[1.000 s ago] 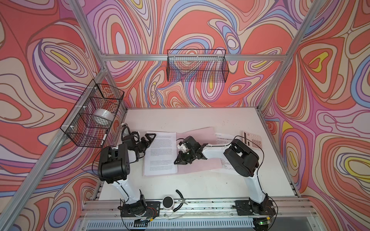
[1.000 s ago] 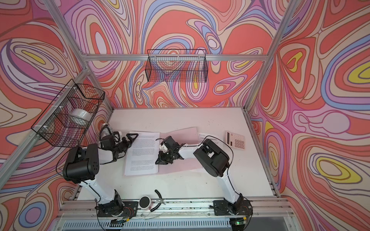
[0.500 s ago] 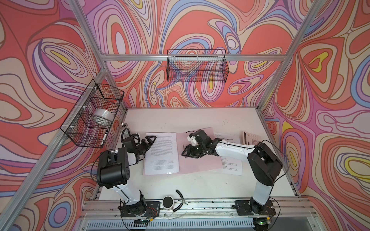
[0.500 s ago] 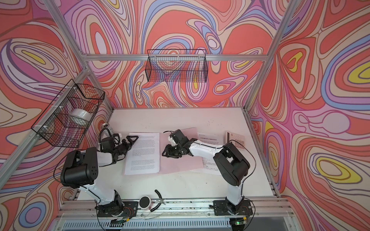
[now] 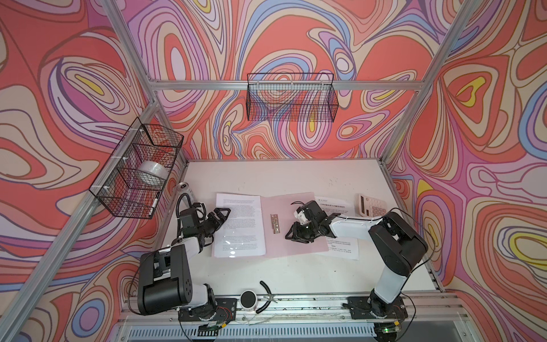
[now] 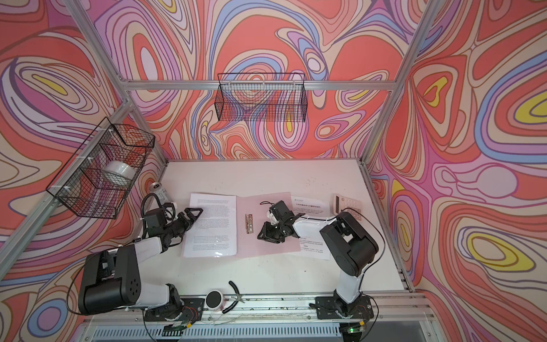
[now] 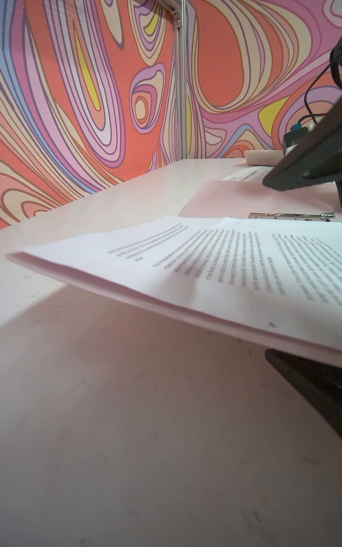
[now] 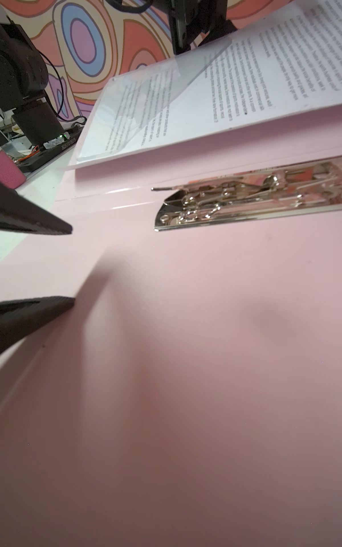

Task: Put the files into the folder

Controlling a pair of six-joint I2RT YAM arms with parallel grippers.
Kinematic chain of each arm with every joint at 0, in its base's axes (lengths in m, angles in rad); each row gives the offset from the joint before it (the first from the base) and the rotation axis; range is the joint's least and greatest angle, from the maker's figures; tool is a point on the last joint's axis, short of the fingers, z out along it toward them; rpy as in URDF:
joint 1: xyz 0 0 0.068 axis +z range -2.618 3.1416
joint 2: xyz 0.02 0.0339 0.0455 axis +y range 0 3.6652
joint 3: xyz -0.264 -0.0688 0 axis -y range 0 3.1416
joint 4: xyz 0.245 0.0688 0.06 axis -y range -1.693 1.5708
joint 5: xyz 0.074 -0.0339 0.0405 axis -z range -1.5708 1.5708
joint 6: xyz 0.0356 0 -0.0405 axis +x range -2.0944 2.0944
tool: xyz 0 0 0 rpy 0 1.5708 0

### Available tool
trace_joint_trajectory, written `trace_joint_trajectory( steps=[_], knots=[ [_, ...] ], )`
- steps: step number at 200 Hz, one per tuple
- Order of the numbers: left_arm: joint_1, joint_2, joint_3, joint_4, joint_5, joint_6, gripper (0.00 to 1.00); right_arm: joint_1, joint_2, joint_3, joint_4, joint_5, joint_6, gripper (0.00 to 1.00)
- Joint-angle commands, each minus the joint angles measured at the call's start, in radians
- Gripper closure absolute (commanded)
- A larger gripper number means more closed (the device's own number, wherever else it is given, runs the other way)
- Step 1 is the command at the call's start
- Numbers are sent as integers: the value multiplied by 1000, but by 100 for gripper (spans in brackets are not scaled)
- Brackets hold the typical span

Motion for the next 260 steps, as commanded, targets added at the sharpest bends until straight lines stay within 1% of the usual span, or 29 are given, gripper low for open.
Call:
trace_joint_trajectory(
  steps=[1, 32, 48, 67, 88, 97, 103, 114, 119, 141, 145, 148, 154, 179, 193, 226, 234, 250, 260],
  knots=[
    [0, -50, -46, -25, -1, -15, 21, 3, 34, -23, 48, -16, 30, 65],
    [-1, -180, -101, -108, -35, -13, 26, 3, 42, -43, 65, -18, 48, 67],
    [0, -286, -122, -179, -80, -6, 26, 4, 50, -56, 86, -26, 65, 67],
    [1, -422, -142, -271, -130, -3, 30, 3, 53, -69, 105, -32, 79, 68],
    [0, -559, -150, -359, -179, 4, 40, 3, 49, -80, 115, -32, 86, 68],
    [-1, -594, -157, -371, -189, 4, 50, 3, 50, -79, 111, -31, 84, 68],
    [0, -604, -163, -370, -190, 2, 58, 3, 47, -79, 111, -33, 81, 68],
    [0, -599, -163, -366, -183, 4, 75, 3, 47, -79, 106, -30, 79, 68],
    [0, -588, -159, -366, -178, 5, 80, 3, 46, -78, 106, -30, 79, 69],
    [0, -526, -150, -335, -139, 6, 90, 3, 48, -78, 108, -32, 79, 69],
    [1, -517, -148, -330, -134, 7, 92, 3, 49, -77, 109, -33, 79, 69],
    [-1, -511, -146, -327, -131, 9, 96, 3, 51, -76, 108, -33, 79, 69],
    [0, -503, -145, -324, -129, 10, 100, 3, 50, -74, 106, -34, 77, 69],
    [-1, -495, -139, -309, -131, 19, 100, 3, 31, -40, 47, -4, 38, 69],
    [1, -507, -134, -314, -150, 35, 100, 3, 1, -11, -6, 36, 11, 68],
    [0, -536, -136, -283, -183, 55, 100, 3, -9, 94, -103, 99, -58, 67],
    [1, -538, -139, -267, -182, 59, 100, 3, 0, 120, -109, 104, -68, 67],
    [2, -539, -140, -256, -183, 70, 100, 3, 36, 169, -111, 86, -80, 73],
    [3, -540, -141, -252, -183, 76, 100, 3, 55, 192, -103, 75, -80, 74]
  ],
)
